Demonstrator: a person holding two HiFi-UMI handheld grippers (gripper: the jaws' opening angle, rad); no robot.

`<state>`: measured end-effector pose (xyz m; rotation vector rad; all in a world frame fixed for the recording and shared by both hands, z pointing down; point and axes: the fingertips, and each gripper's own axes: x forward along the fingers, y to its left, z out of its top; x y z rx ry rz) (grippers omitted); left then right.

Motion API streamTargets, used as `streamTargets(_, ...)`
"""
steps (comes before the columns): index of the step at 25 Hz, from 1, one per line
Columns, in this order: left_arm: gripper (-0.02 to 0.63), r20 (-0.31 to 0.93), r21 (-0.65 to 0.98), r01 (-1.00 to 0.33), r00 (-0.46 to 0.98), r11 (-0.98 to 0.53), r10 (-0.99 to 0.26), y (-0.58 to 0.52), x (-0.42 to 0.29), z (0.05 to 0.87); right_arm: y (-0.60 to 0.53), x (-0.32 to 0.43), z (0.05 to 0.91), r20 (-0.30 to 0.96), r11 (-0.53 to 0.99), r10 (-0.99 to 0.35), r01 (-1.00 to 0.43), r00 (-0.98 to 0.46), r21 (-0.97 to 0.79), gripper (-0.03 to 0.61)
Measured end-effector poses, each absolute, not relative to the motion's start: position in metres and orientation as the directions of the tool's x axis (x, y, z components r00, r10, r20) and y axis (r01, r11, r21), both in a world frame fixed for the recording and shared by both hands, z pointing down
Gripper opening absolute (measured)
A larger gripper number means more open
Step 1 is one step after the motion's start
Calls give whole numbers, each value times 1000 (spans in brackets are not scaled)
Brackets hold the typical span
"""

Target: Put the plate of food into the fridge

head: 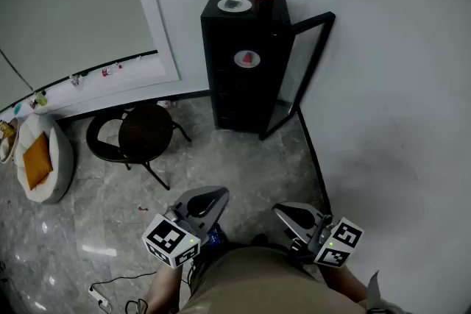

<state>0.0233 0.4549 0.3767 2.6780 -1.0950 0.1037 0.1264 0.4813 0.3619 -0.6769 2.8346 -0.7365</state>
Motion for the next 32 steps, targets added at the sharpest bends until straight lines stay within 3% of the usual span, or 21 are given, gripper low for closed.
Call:
streamTargets(16,11,150,195,-708,706,-679,-692,468,-24,375,488,88,358,-10,777,-459,-396,-888,-489,21)
streamTargets(32,11,139,257,-724,683,-640,-717,464,-99,395,488,11,367,111,809,-425,-432,-898,-399,21)
